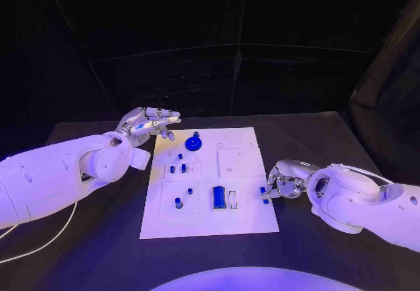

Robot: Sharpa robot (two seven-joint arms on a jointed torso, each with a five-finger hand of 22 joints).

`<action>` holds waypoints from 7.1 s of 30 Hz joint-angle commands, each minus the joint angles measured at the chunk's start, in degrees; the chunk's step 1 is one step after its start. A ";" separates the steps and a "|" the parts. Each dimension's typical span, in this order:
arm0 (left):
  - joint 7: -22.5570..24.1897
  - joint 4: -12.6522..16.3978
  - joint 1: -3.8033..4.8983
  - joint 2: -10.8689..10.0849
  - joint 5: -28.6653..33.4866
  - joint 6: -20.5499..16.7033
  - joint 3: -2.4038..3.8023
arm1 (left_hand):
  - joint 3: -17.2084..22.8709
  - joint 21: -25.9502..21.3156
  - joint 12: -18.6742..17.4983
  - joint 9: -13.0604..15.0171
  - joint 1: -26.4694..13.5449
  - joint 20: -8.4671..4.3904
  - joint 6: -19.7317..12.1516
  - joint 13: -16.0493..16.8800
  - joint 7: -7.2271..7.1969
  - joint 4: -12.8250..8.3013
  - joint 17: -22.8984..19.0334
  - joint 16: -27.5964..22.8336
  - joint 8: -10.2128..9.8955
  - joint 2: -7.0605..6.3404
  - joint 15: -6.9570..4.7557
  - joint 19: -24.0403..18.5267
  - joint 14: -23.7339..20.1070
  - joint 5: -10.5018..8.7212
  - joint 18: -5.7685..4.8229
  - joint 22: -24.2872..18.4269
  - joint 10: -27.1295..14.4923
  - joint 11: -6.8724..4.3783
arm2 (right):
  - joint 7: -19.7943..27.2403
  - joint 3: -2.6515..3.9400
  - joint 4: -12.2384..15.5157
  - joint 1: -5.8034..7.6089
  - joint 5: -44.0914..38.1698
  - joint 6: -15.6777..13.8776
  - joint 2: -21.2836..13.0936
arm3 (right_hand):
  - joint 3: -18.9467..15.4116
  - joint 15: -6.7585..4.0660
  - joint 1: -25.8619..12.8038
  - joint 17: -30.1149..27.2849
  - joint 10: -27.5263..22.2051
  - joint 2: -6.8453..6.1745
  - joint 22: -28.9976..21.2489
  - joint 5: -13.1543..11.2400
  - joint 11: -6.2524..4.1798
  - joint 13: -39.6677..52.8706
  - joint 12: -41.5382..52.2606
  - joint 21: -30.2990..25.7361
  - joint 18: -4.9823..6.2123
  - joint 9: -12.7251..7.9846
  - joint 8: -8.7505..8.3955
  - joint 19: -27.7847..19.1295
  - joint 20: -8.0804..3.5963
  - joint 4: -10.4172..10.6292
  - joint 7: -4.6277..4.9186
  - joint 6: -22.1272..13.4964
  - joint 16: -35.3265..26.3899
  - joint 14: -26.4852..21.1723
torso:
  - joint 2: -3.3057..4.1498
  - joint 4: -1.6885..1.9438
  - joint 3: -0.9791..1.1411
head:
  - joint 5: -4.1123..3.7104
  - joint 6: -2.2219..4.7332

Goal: Assemble the parts on the task board

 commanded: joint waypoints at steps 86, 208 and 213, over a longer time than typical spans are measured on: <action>-0.01 0.37 0.07 -0.48 0.18 0.85 0.03 | -0.05 -0.36 0.29 -0.03 0.17 -0.10 -0.39 -0.08 -0.01 -0.29 -0.17 -0.25 0.42 -0.10 0.04 0.05 -0.38 0.12 0.32 -0.17 -0.46 0.04 | -4.22 0.01 -0.64 -0.29 14.43 -4.31 10.26 | 2.73 -0.56 3.86 2.22 1.56 4.69 2.25 11.52 -0.58 1.70 1.04 0.84 0.22 3.27 -3.58 1.66 -0.47 -0.09 -0.35 2.52 0.63 2.50 | -0.04 0.00 -0.03 | 0.69 -0.54; -1.25 0.19 0.08 -0.51 0.16 1.28 0.02 | 0.03 -0.48 0.42 -0.04 0.44 -0.10 -0.69 -0.09 0.03 -0.58 -0.32 -0.22 0.69 -0.08 0.05 0.09 -0.49 0.13 0.33 -0.29 -0.71 0.08 | -1.33 0.03 -0.84 -0.27 15.24 -4.03 10.03 | 3.09 -1.56 6.94 6.35 5.12 10.09 5.85 2.87 -1.79 6.17 2.88 2.70 -0.45 5.96 -8.01 3.43 -1.47 -6.25 -1.74 7.33 3.17 3.19 | -0.04 -0.05 -0.03 | 0.57 -0.80; -1.33 0.20 0.08 -0.51 0.15 1.38 0.02 | 0.03 -0.48 0.42 -0.04 0.44 -0.10 -0.69 -0.09 0.03 -0.58 -0.32 -0.22 0.69 -0.08 0.05 0.09 -0.49 0.13 0.33 -0.29 -0.71 0.08 | -2.41 0.03 -0.98 -0.27 15.50 -4.47 10.18 | 3.04 -1.59 6.46 6.70 5.34 9.72 6.10 3.18 -1.81 6.51 3.24 2.86 -0.50 5.99 -8.05 3.56 -1.49 -5.99 -1.77 7.51 3.44 3.25 | -0.03 -0.02 -0.04 | 0.56 -0.80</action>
